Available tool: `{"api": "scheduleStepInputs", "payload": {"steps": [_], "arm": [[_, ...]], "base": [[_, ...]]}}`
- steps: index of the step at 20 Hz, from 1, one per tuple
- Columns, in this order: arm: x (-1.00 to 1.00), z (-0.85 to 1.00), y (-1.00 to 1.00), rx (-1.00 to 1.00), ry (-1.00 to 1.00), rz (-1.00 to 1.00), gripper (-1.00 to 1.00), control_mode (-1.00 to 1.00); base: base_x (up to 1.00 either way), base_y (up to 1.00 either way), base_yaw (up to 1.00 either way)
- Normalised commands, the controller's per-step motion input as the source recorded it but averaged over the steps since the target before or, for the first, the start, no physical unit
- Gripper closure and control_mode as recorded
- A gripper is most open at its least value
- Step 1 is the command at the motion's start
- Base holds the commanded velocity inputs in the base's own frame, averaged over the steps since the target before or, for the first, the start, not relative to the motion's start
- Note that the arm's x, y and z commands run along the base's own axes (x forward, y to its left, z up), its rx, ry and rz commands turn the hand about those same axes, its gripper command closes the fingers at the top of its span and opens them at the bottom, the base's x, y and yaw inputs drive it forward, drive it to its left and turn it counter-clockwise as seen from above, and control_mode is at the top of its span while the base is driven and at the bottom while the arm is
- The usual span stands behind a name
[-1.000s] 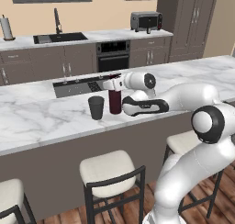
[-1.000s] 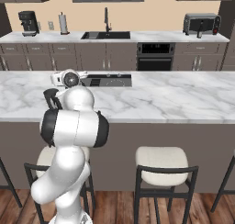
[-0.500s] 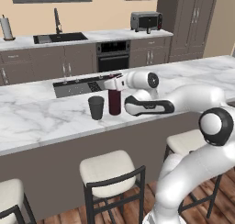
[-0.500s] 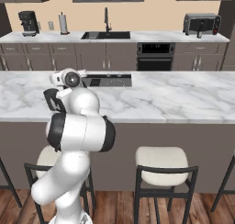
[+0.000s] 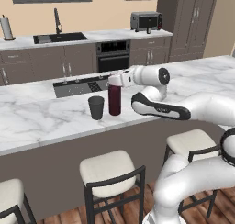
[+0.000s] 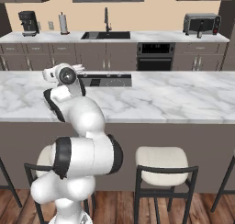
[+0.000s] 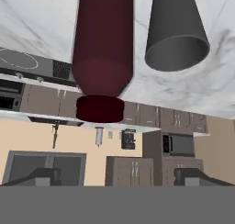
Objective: There is a wine glass and glass cup on the dining counter. Place the wine bottle next to the wine glass and the juice bottle next to the glass cup.
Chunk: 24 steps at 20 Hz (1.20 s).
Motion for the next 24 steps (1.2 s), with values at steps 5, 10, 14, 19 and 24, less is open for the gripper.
{"api": "scheduleStepInputs", "payload": {"steps": [5, 10, 14, 19, 24], "arm": [[-1.00, 0.78, 0.00, -0.02, 0.01, 0.00, -1.00, -1.00], [-1.00, 0.69, 0.00, -0.08, 0.14, 0.00, -1.00, -1.00], [-1.00, 0.50, 0.00, -0.12, 0.26, 0.00, -1.00, -1.00], [-1.00, 0.10, -0.11, -0.19, 0.36, 0.00, -1.00, -1.00], [-0.93, -0.07, -0.55, -0.22, 0.37, 0.00, -1.00, -1.00]], "base": [[0.00, 0.00, 0.00], [0.00, 0.00, 0.00], [0.00, 0.00, 0.00], [0.00, 0.00, 0.00], [0.00, 0.00, 0.00]]}}
